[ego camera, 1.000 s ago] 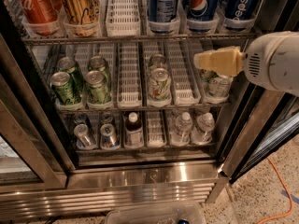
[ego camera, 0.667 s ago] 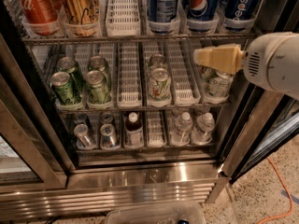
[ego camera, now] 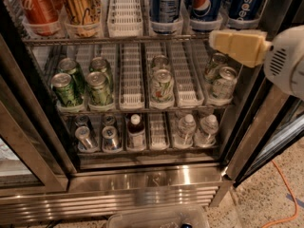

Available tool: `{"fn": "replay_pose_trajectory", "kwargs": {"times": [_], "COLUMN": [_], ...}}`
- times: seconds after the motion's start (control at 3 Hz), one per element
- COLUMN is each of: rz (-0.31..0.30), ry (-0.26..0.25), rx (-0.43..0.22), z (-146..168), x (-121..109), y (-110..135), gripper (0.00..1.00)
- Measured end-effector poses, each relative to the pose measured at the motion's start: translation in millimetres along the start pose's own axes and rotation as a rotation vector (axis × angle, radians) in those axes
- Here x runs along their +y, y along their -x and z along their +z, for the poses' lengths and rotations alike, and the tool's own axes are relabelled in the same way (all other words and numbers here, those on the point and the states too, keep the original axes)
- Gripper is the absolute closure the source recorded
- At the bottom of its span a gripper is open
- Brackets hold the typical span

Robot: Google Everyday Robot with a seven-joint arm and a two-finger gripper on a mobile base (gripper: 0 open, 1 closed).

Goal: Pick pepsi can from top shelf of fridge

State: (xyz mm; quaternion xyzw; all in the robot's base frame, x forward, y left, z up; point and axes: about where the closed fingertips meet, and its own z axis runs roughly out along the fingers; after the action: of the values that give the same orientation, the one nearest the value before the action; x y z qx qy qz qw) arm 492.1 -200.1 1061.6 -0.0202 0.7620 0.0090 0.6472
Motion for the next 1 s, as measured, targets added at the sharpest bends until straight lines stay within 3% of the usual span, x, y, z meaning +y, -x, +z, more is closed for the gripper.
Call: {"fn": "replay_pose_trajectory", "kwargs": {"times": [0.33, 0.67, 1.0], "rz": [0.048, 0.068, 0.11], "ry": [-0.02, 0.009, 0.037], "rx": [-0.07, -0.115, -0.104], "z": [-19, -30, -27], "x": [2, 26, 48], "y": [20, 24, 6], "gripper": [0.0, 0.0, 0.0]}}
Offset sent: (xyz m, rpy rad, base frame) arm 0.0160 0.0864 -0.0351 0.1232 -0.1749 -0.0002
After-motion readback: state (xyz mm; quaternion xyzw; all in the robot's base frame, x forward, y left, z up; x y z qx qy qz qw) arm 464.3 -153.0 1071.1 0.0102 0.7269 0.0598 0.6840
